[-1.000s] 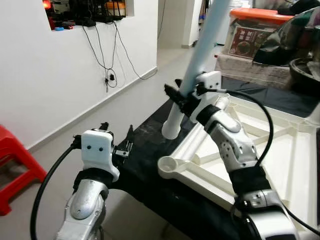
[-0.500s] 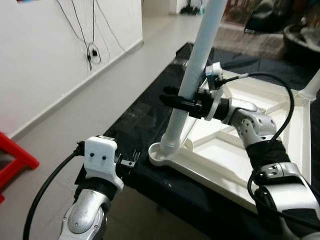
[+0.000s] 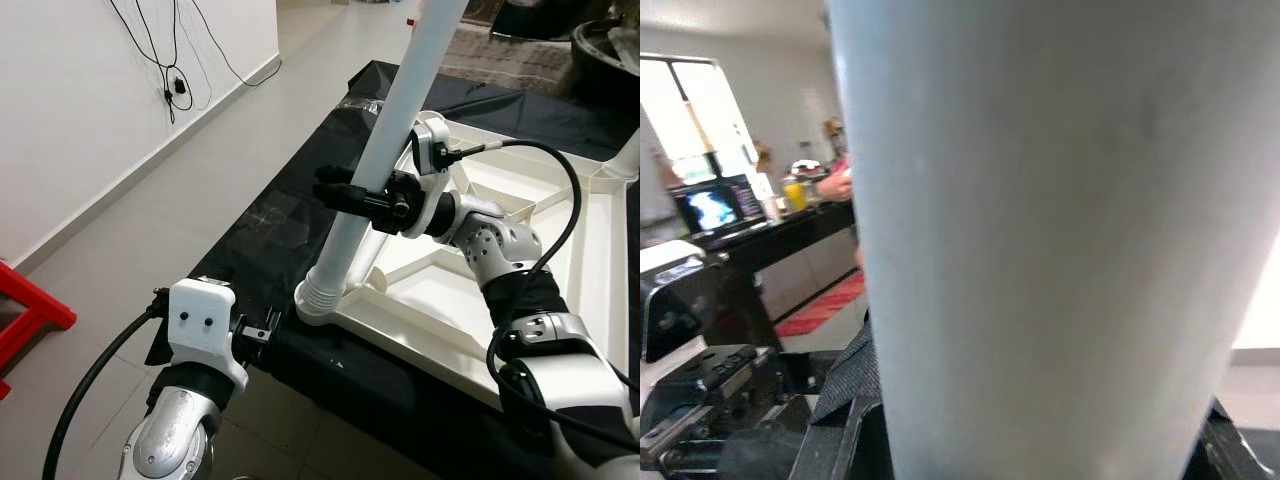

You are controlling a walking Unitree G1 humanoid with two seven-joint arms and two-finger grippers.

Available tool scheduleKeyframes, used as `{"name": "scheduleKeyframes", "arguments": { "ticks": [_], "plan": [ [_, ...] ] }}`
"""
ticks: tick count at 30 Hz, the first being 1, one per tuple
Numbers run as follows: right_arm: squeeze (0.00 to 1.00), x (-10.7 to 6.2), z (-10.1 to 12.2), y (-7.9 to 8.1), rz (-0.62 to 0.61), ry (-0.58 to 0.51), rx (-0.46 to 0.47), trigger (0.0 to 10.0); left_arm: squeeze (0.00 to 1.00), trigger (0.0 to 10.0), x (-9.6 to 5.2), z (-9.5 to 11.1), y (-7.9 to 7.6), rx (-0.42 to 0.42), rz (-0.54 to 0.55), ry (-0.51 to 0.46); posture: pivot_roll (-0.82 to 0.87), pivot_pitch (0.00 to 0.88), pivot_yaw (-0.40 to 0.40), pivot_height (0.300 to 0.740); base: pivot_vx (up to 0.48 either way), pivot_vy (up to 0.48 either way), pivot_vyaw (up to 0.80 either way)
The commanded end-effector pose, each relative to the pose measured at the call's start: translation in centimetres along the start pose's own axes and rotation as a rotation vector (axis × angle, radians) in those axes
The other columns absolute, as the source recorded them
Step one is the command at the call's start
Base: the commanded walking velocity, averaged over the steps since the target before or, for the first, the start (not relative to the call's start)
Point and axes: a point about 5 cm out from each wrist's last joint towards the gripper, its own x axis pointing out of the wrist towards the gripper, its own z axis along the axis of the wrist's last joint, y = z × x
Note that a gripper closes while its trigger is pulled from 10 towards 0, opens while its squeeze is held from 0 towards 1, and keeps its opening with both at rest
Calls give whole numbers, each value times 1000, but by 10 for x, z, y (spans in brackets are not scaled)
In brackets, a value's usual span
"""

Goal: Building children table

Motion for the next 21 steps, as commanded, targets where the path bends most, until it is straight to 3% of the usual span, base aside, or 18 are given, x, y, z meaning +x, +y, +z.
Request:
{"name": "scheduleKeyframes", "arguments": {
  "ticks": [1,10,21],
  "plan": [
    [0,-1,-10,1,19,22,17,10000,0,10000,-3,-1,-1,11,0,16,136,239,-35,740,0,0,0],
    [0,1,-16,2,46,49,-4,10000,0,10000,-3,0,-2,17,-4,19,134,239,-38,740,0,0,0],
    [0,10,-33,12,111,217,-80,10000,0,10000,-1,0,-2,20,-4,11,126,204,-41,740,0,0,0]
  ]
}}
